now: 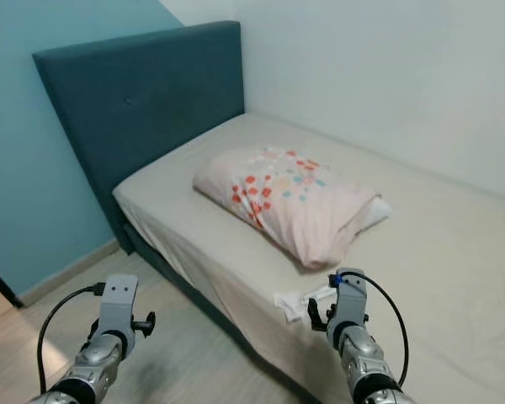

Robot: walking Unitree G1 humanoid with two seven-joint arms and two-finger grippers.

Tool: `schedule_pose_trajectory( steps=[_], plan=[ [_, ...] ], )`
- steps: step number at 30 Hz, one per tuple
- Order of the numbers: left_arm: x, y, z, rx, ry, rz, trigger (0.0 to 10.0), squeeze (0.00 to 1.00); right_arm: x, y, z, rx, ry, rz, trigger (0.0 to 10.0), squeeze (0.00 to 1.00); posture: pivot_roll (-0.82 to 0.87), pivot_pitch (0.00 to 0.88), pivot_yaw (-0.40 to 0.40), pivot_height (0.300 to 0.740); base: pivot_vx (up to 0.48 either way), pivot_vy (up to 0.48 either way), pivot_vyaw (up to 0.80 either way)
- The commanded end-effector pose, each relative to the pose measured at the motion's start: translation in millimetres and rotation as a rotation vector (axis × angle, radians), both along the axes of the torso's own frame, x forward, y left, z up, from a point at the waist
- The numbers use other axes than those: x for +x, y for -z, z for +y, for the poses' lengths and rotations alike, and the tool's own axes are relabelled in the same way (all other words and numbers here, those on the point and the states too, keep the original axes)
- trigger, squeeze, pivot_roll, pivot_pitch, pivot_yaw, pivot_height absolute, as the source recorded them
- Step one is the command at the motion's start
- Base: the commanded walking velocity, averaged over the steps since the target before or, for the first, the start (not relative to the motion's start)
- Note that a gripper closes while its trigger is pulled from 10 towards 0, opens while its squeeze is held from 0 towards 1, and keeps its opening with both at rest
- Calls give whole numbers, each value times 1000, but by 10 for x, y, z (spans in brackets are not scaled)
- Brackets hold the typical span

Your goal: Clean up the room

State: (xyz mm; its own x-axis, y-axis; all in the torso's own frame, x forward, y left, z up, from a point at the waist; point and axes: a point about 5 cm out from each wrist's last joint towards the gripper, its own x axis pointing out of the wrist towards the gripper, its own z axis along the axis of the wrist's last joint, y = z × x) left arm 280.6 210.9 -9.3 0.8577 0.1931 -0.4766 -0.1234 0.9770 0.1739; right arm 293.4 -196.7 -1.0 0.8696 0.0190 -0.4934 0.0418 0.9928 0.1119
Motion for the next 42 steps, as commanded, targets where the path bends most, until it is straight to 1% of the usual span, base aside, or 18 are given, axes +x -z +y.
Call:
schedule_pose_trajectory(
  steps=[1, 3, 6, 7, 10, 12, 15, 17, 19, 22, 24, 27, 29, 30, 31, 34, 36, 42],
  plan=[
    [16, -25, 4, -2, 3, -23, 10000, 0, 84, -88, 13, 17, 13, -41, 10000, 0, 28, 42, -13, 615, 0, 0, 0],
    [16, -25, 4, -2, 3, -23, 10000, 0, 84, -88, 13, 17, 13, -41, 10000, 0, 28, 42, -13, 615, 0, 0, 0],
    [63, -100, 69, 17, 19, -63, 10000, 0, 208, -218, 99, -2, -49, -97, 10000, 0, 41, 51, -10, 600, 0, 0, 0],
    [63, -100, 69, 17, 19, -63, 10000, 0, 208, -218, 99, -2, -49, -97, 10000, 0, 41, 51, -10, 600, 0, 0, 0],
    [86, -138, 99, 27, 25, -81, 10000, 0, 296, -307, 273, -25, -162, -131, 10000, 0, 54, 61, -8, 585, 0, 0, 0],
    [86, -138, 99, 27, 25, -81, 10000, 0, 296, -307, 273, -25, -162, -131, 10000, 0, 54, 61, -8, 585, 0, 0, 0],
    [123, -191, 104, 26, 28, -117, 10000, 0, 381, -404, 470, -56, -269, -164, 10000, 0, 70, 82, -7, 570, 0, 0, 0],
    [123, -191, 104, 26, 28, -117, 10000, 0, 381, -404, 470, -56, -269, -164, 10000, 0, 70, 82, -7, 570, 0, 0, 0],
    [146, -230, 108, 30, 36, -144, 10000, 0, 431, -468, 573, -56, -317, -183, 10000, 0, 85, 97, -6, 560, 0, 0, 0],
    [160, -257, 115, 34, 42, -162, 10000, 0, 455, -498, 625, -57, -340, -189, 10000, 0, 94, 109, -4, 555, 0, 0, 0],
    [175, -316, 159, 48, 52, -201, 10000, 0, 503, -559, 719, -77, -383, -200, 10000, 0, 123, 141, -6, 545, 0, 0, 0],
    [161, -344, 206, 56, 56, -227, 10000, 0, 536, -606, 768, -88, -402, -212, 10000, 0, 140, 162, -9, 535, 0, 0, 0],
    [161, -344, 206, 56, 56, -227, 10000, 0, 536, -606, 768, -88, -402, -212, 10000, 0, 140, 162, -9, 535, 0, 0, 0],
    [149, -356, 235, 62, 58, -238, 10000, 0, 569, -653, 801, -91, -412, -221, 10000, 0, 152, 185, -10, 530, 0, 0, 0],
    [107, -359, 273, 72, 63, -253, 10000, 0, 609, -711, 842, -102, -426, -234, 10000, 0, 179, 223, -11, 525, 0, 0, 0],
    [75, -361, 299, 81, 69, -264, 10000, 0, 642, -763, 873, -113, -435, -244, 10000, 0, 182, 231, -10, 520, 0, 0, 0],
    [-1, -354, 326, 94, 83, -278, 10000, 0, 719, -883, 904, -139, -441, -274, 10000, 0, 198, 271, -7, 520, 0, 0, 0],
    [-86, -346, 331, 107, 109, -287, 10000, 0, 784, -988, 902, -179, -436, -298, 10000, 0, 213, 296, -5, 520, 0, 0, 0]
  ],
)
